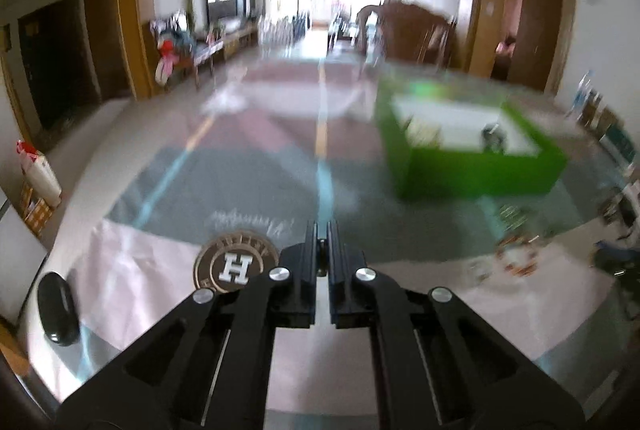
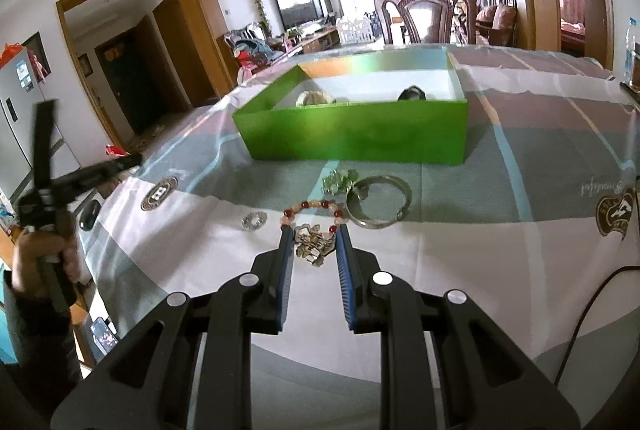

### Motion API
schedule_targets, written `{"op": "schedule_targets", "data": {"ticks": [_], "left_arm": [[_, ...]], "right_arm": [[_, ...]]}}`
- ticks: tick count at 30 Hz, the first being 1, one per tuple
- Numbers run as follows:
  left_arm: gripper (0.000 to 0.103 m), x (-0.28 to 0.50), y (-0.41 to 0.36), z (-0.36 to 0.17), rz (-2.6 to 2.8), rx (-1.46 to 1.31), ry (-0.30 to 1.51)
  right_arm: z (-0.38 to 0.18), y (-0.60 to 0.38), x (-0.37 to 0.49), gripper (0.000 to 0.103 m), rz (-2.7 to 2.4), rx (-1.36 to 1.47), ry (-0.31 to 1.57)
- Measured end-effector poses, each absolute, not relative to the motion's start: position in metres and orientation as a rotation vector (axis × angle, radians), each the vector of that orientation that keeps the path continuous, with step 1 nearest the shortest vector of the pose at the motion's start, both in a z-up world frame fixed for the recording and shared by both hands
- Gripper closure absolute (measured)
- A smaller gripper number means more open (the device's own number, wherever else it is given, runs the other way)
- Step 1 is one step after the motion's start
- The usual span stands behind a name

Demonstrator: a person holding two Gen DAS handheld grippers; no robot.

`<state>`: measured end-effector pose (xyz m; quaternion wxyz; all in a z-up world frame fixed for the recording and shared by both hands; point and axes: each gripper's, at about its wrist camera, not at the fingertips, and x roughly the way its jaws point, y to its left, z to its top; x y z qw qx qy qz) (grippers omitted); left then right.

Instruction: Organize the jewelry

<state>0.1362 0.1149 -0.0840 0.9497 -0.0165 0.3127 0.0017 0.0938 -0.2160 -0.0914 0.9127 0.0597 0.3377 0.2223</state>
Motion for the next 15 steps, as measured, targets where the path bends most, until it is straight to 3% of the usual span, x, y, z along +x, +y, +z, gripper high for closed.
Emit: {"op": "schedule_targets", "data": {"ticks": [7, 15], "left_arm": [[0.099, 0.090, 0.082, -0.038, -0.116, -0.018, 0.496], [0.099, 0.077, 0.031, -0.049, -0.226, 0.025, 0.503]], "right_arm": [[-0.074, -0.222, 0.078, 0.081, 0.452, 0.132, 0.627], [-0.066, -0.221, 0.067, 0.081, 0.445, 0.126, 0.600]]}}
